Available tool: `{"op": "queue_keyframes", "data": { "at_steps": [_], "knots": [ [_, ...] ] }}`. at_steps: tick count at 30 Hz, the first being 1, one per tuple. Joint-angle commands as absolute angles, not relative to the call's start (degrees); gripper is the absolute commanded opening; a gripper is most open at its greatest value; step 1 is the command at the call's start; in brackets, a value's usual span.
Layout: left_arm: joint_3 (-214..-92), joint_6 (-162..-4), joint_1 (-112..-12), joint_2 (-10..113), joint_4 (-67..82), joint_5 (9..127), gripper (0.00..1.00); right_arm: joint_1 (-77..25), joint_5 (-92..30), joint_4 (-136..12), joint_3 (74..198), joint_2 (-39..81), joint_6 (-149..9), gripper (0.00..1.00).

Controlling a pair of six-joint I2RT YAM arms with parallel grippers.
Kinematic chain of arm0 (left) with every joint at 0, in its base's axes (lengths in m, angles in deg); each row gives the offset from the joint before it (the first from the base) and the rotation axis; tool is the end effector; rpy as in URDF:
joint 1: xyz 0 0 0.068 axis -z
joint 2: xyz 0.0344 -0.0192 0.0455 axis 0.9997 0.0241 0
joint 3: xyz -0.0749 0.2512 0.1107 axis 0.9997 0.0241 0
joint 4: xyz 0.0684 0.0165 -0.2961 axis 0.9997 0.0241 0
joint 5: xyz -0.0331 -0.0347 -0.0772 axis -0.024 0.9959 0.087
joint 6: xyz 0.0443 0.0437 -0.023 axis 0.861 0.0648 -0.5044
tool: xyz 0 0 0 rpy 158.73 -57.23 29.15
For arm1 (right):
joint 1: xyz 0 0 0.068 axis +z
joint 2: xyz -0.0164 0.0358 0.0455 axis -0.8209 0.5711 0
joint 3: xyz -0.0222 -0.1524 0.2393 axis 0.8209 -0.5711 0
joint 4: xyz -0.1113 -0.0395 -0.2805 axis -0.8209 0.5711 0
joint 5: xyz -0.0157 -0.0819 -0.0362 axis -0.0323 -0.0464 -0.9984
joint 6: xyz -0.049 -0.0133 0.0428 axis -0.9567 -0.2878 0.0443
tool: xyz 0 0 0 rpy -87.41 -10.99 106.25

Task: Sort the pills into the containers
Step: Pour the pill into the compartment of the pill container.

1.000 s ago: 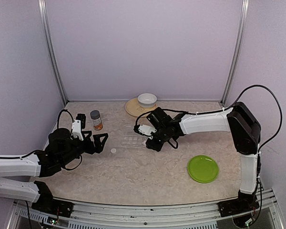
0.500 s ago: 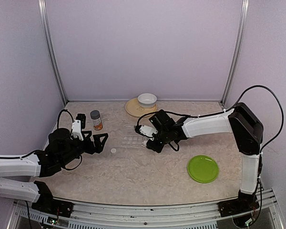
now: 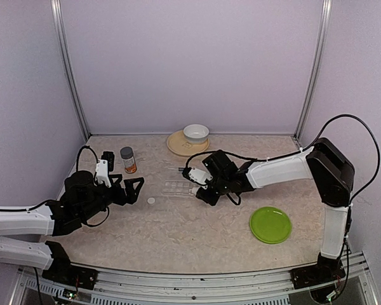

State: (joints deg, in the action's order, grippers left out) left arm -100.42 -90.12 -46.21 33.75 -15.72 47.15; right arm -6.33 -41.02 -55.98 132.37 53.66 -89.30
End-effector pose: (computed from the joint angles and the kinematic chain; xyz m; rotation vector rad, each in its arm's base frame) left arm 0.1992 -0.1667 0.1879 0.2125 1.8099 -0.5733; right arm 0.3119 0.3531 0.1223 -1.2183 2.1033 0.2351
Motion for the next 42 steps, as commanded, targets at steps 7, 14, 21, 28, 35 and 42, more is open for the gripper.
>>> {"op": "queue_keyframes", "data": {
  "at_steps": [7,14,21,28,35,42],
  "knots": [
    [-99.76,-90.21,-46.58,33.17,-16.87,47.35,0.99,-6.83,-41.60,-63.67,127.90,50.95,-87.90,0.00],
    [-99.72,-90.22,-46.53,33.48,-16.96,47.35,0.99,-6.78,-41.29,-68.22,125.78,50.29,-87.45,0.00],
    [-99.81,-90.22,-46.59,33.91,-17.08,47.32,0.99,-6.79,-41.67,-74.02,122.98,49.66,-86.58,0.00],
    [-99.81,-90.23,-46.56,34.40,-17.32,47.27,0.99,-6.77,-41.90,-79.36,121.38,50.05,-85.56,0.00],
    [-99.97,-90.13,-46.54,35.30,-17.54,47.27,0.99,-6.81,-44.04,-87.80,116.21,46.65,-84.48,0.00],
    [-100.25,-90.05,-46.60,36.03,-17.53,47.36,0.99,-6.79,-45.81,-100.11,107.92,40.33,-83.51,0.00]
  ]
}}
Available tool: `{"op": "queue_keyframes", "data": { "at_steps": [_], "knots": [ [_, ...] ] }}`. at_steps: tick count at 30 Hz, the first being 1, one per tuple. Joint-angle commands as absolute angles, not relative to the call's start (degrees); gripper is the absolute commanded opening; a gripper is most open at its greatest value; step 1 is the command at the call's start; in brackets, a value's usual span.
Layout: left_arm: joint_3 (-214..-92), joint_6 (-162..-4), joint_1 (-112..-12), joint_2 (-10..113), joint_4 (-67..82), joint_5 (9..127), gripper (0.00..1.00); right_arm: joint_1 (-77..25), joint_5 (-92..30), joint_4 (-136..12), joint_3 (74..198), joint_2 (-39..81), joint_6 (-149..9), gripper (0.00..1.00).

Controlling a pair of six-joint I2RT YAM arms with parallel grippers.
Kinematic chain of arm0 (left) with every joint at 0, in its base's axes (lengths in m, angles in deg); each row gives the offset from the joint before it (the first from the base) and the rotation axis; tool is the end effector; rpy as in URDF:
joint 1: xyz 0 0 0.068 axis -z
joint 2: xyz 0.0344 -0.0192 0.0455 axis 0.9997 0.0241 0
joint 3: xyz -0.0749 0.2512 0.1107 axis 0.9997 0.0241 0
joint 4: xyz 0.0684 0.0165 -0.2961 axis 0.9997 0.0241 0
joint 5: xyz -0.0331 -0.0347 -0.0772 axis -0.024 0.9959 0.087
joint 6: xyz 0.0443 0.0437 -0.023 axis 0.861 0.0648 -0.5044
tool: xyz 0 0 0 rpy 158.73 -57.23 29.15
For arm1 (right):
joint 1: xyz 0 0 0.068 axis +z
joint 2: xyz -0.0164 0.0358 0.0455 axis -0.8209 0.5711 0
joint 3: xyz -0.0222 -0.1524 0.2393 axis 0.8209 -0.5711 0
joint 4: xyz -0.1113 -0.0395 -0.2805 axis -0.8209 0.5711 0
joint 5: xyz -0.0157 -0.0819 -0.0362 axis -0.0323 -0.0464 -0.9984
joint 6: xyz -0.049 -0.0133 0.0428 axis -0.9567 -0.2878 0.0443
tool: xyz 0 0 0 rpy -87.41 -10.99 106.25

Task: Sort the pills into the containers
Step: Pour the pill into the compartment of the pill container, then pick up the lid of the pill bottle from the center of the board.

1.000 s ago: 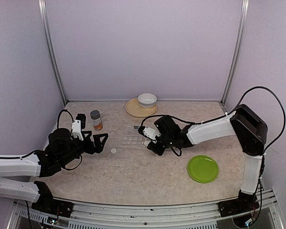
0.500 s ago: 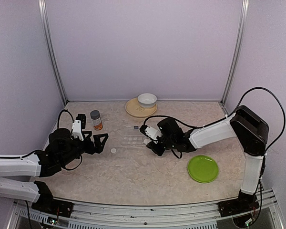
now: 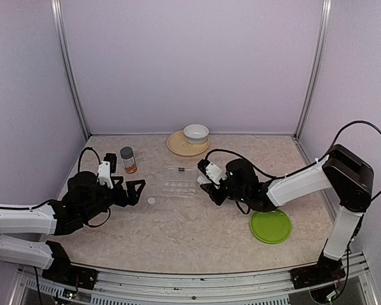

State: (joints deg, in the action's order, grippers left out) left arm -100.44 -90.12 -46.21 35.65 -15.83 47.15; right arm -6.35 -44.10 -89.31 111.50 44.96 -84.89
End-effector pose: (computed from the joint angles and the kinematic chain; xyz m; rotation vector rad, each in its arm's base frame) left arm 0.2010 -0.1684 0.1802 0.2209 1.8386 -0.5591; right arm 0.2824 0.3148 0.1223 -0.9248 1.8448 0.3420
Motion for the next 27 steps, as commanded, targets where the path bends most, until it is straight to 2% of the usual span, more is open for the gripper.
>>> {"op": "queue_keyframes", "data": {
  "at_steps": [1,12,20,27],
  "knots": [
    [-100.25,-90.05,-46.56,36.10,-17.54,47.36,0.99,-6.80,-45.93,-102.01,106.68,39.40,-83.23,0.00],
    [-100.76,-90.12,-46.56,37.69,-17.49,47.77,0.99,-6.66,-42.55,-127.97,92.67,30.17,-80.32,0.00],
    [-101.57,-90.04,-46.59,39.47,-16.97,48.26,0.99,-6.59,-31.23,-153.80,84.86,27.31,-81.13,0.00],
    [-103.10,-89.69,-46.61,42.70,-15.88,49.04,0.99,-6.66,-22.52,-167.22,82.21,29.34,-78.25,0.00]
  ]
}}
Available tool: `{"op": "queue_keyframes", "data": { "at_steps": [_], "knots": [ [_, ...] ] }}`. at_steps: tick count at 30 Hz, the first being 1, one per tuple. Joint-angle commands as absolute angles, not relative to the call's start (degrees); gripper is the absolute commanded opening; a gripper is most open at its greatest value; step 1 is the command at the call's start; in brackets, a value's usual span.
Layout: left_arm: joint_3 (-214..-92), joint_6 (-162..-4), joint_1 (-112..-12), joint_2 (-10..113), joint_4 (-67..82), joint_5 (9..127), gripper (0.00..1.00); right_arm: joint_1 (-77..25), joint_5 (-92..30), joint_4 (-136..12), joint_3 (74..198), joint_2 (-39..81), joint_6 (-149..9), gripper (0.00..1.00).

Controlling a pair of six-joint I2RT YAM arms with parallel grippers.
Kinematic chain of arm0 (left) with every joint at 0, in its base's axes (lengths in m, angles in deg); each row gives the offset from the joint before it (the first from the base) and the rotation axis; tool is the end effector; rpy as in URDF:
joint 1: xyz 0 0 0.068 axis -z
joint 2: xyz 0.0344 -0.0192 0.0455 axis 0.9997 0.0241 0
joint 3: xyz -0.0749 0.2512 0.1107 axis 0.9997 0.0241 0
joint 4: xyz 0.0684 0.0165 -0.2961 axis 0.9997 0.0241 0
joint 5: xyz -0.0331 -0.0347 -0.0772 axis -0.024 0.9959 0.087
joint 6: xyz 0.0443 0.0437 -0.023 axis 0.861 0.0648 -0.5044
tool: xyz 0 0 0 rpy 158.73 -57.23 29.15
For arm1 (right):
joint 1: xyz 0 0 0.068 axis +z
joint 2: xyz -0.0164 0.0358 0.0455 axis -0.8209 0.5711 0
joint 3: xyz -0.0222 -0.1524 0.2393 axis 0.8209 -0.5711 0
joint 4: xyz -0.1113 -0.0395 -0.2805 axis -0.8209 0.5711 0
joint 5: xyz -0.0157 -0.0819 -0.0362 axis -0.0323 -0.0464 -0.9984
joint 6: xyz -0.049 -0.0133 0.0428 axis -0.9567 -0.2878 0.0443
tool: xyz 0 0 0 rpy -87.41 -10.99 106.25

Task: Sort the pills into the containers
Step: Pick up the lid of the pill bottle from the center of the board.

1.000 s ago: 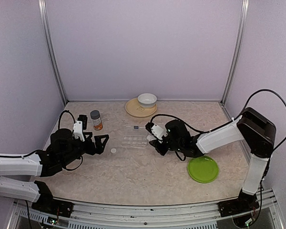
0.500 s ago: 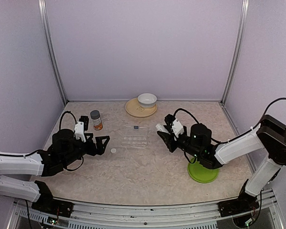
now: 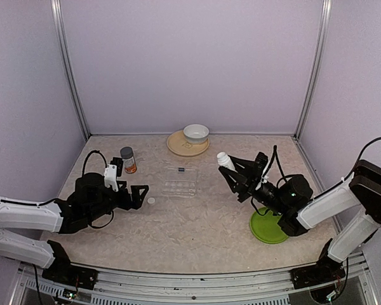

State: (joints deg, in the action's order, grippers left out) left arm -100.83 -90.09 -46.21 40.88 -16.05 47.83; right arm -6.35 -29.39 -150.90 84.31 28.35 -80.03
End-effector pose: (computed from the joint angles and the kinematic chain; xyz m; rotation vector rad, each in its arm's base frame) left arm 0.2056 -0.1734 0.1608 0.2520 1.9143 -0.5313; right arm 0.1957 0.2362 0.2034 -0.6500 1.0091 0.7950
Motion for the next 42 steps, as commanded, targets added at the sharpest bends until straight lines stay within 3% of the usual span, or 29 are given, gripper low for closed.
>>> {"op": "queue_keyframes", "data": {
  "at_steps": [1,11,20,22,24,27,30,35,38,42],
  "knots": [
    [-103.40,-89.57,-46.61,43.31,-15.75,49.29,0.99,-6.70,-22.07,-167.26,81.94,29.07,-77.84,0.00],
    [-109.76,-88.80,-46.99,56.86,-11.48,50.13,0.93,-6.64,-22.44,-167.24,77.01,27.69,-78.45,0.00],
    [-119.73,-87.56,-47.05,67.35,-2.96,52.00,0.79,-5.56,-11.15,-166.78,77.62,27.62,-77.66,0.00],
    [-119.11,-87.65,-47.10,66.33,-2.82,51.45,0.79,-3.73,-15.78,-164.42,76.44,25.41,-82.43,0.00],
    [-118.28,-88.00,-47.05,64.93,-2.97,51.89,0.77,-4.50,-28.38,-163.93,72.58,18.30,-80.56,0.00],
    [-117.62,-88.88,-46.96,63.70,-2.64,53.38,0.75,-7.00,-27.62,-153.13,74.58,12.66,-75.20,0.00],
    [-118.97,-88.99,-46.79,65.22,-0.67,52.81,0.73,-3.24,-25.41,-137.05,83.08,16.30,-77.24,0.00],
    [-121.28,-88.92,-46.86,67.33,4.24,49.32,0.72,-2.78,-28.34,-156.91,75.86,19.71,-77.10,0.00],
    [-120.57,-89.23,-47.40,67.52,3.99,48.69,0.72,-2.75,-26.67,-148.41,78.29,18.08,-77.60,0.00],
    [-121.62,-89.04,-47.66,69.18,4.19,49.63,0.72,-2.75,-26.80,-152.13,77.35,19.51,-77.99,0.00]
  ]
}}
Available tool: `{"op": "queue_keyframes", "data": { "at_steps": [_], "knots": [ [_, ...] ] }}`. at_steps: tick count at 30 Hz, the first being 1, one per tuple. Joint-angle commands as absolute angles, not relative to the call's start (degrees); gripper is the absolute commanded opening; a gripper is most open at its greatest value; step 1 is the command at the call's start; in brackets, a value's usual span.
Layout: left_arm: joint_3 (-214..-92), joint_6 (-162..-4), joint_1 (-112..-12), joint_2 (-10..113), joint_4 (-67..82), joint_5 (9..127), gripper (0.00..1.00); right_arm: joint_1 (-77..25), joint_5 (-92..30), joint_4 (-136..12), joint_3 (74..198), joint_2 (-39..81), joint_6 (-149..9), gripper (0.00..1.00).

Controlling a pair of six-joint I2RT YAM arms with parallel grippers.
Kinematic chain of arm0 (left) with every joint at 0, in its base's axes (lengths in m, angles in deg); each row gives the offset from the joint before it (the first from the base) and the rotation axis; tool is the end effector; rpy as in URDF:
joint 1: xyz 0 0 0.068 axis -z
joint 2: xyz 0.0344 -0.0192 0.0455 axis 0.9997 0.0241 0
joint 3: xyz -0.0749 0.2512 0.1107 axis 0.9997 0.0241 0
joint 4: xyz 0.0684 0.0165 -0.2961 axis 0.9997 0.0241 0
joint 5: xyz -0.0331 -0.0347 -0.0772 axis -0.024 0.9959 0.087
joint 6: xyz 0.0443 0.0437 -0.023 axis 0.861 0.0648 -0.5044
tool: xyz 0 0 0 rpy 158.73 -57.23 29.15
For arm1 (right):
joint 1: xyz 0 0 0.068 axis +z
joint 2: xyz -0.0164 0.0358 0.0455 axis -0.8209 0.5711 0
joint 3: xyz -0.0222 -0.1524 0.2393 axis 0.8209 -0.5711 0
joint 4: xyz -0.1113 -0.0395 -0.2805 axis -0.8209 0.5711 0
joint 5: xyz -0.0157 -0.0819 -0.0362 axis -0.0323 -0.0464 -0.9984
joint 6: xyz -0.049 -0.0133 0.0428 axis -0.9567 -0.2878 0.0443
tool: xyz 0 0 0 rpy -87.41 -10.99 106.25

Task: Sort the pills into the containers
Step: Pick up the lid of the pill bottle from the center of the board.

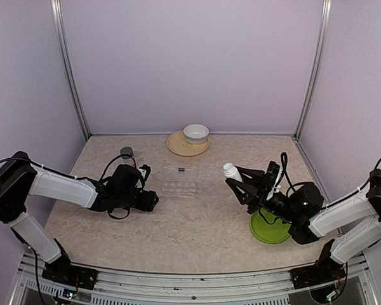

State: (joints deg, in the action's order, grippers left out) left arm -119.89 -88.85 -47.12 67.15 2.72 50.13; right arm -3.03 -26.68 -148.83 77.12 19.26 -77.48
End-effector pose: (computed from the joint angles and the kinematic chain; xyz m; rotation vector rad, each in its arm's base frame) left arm 0.2600 -0.2185 0.1096 0.4064 2.3290 -0.3147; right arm 0.1576 0.2201 0.2042 -0.7026 0.9962 0.9106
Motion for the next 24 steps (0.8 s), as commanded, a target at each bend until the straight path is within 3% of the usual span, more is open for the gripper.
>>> {"op": "queue_keyframes", "data": {
  "at_steps": [1,15,24],
  "knots": [
    [-122.31,-89.01,-47.74,69.69,4.33,49.71,0.72,-2.74,-26.79,-152.25,77.28,19.63,-78.03,0.00],
    [-124.93,-89.35,-48.37,73.70,5.05,50.95,0.54,-2.76,-26.15,-149.85,78.16,20.09,-78.13,0.00],
    [-124.60,-89.28,-48.36,74.66,3.99,51.15,0.50,-2.75,-26.81,-149.43,78.23,20.40,-78.13,0.00]
  ]
}}
